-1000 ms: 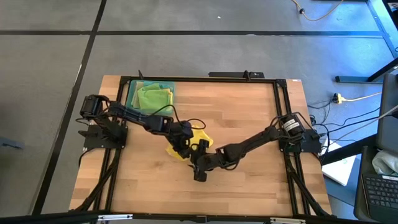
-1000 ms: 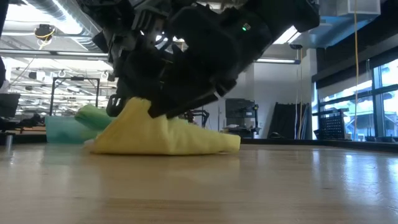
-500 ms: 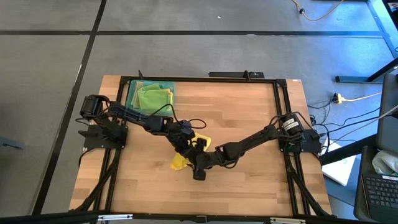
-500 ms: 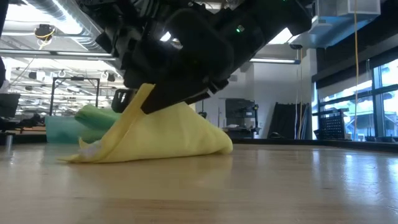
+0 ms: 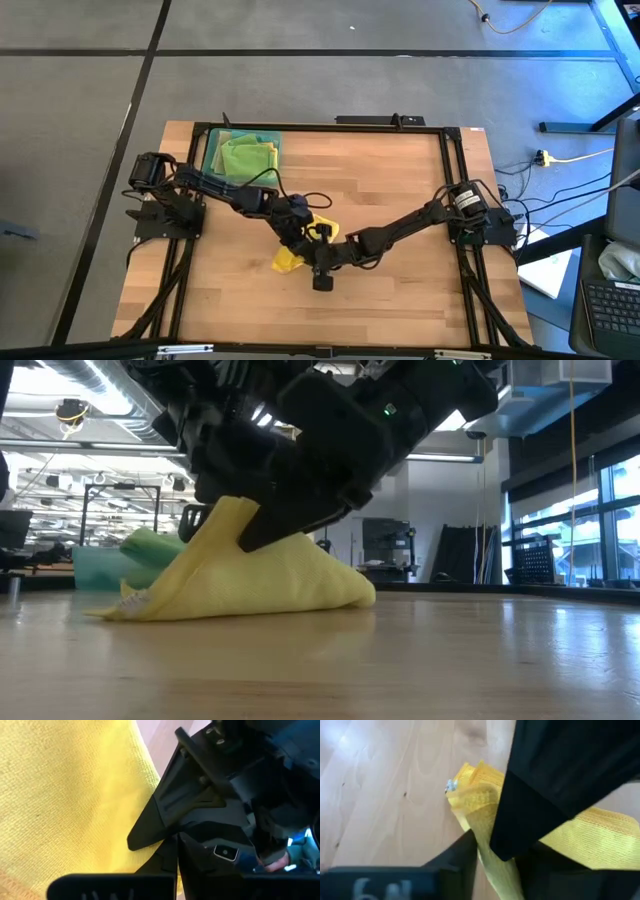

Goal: Fold microfiber towels
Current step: Fold the yellow microfiber cloth

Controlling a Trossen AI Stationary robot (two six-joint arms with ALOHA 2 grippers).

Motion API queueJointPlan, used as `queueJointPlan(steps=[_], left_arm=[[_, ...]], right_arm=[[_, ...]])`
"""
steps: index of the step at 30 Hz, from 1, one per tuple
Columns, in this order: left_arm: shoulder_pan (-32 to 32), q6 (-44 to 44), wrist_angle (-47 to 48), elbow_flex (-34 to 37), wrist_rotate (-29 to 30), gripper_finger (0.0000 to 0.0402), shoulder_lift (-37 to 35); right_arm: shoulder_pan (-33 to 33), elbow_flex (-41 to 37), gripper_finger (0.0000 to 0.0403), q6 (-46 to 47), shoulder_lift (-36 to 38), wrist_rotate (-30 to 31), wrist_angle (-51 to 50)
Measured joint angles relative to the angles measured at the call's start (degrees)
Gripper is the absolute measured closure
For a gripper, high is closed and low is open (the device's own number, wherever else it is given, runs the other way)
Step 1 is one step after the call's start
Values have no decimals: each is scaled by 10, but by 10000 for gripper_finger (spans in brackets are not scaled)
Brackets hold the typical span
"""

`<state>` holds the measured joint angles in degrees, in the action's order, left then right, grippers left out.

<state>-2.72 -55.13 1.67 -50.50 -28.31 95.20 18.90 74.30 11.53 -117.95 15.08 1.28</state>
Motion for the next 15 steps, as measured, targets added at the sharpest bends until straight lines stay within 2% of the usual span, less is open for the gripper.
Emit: queueJointPlan(steps=[5, 8, 15], left_arm=[[5, 34, 2, 1, -10, 391, -1], [17, 54, -1, 1, 13, 379, -4], [51, 139, 52, 1, 10, 360, -51]], right_arm=[[-1, 0, 386, 36, 0, -43, -3], [2, 0, 386, 62, 0, -64, -1], [11, 0, 395, 64, 3, -61, -17]])
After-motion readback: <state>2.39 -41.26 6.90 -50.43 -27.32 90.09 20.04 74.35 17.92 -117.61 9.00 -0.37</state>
